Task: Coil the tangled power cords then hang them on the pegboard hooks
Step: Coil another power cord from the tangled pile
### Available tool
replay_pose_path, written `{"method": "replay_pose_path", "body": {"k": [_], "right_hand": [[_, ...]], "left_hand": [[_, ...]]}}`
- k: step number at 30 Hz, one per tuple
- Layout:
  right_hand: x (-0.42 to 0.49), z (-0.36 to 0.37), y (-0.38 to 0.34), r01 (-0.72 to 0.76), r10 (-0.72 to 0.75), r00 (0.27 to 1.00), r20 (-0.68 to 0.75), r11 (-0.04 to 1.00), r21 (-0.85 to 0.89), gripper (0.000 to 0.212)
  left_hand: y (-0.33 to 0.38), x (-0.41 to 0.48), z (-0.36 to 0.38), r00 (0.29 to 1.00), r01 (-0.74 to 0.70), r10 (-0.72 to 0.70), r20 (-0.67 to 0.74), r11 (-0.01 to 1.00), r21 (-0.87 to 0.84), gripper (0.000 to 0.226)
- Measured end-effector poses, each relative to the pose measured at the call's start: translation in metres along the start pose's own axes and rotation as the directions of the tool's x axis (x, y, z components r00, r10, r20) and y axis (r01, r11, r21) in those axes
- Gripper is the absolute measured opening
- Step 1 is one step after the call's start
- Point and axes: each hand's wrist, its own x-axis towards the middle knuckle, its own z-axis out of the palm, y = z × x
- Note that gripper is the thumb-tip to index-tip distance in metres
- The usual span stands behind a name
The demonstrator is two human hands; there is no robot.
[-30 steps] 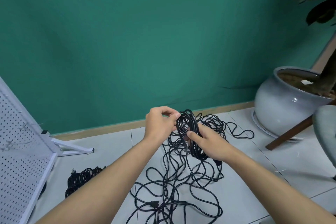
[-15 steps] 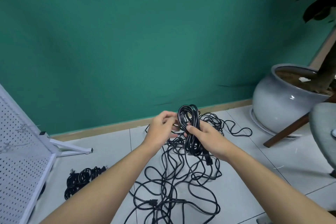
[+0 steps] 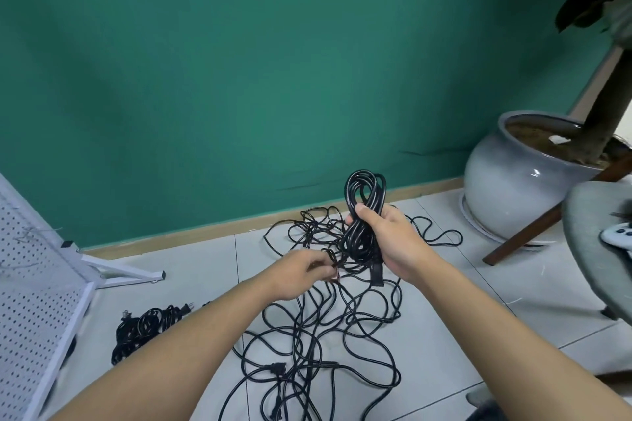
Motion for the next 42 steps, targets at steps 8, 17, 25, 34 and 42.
{"method": "replay_pose_path", "body": {"k": [8,17,25,34,42], "right_hand": [[0.002,-0.016,0.002,0.049,-0.12,0.98,-0.159,0.918,-0.394,0.043],[0.001,-0.017,0.002,0.082,-0.159,0.983,-0.09,0.824,-0.561,0.027],[0.005,-0.018,-0.007,0.021,-0.052,0.974,-0.219,0.99,-0.143,0.02],[-0.007,-0.015,-0.002,-0.009,0.015,1.0,0.008,0.877,-0.48,0.039],[-0.016,-0.008,-0.001,-0.016,0.143,0.933,0.33,0.933,-0.36,0.026]], "left_hand": [[0.016,-0.004,-0.017,0.946,-0.21,0.241,-0.217,0.965,0.157,0.01],[0.038,-0.004,-0.018,0.896,-0.349,0.428,-0.12,0.844,0.408,0.013],[0.013,-0.008,-0.017,0.989,-0.138,0.145,-0.032,0.976,0.166,0.004],[0.027,-0.011,-0.035,0.883,-0.328,0.394,-0.257,0.907,0.263,0.007],[0.039,-0.009,-0.043,0.843,-0.361,0.407,-0.353,0.913,0.189,0.026]]}}
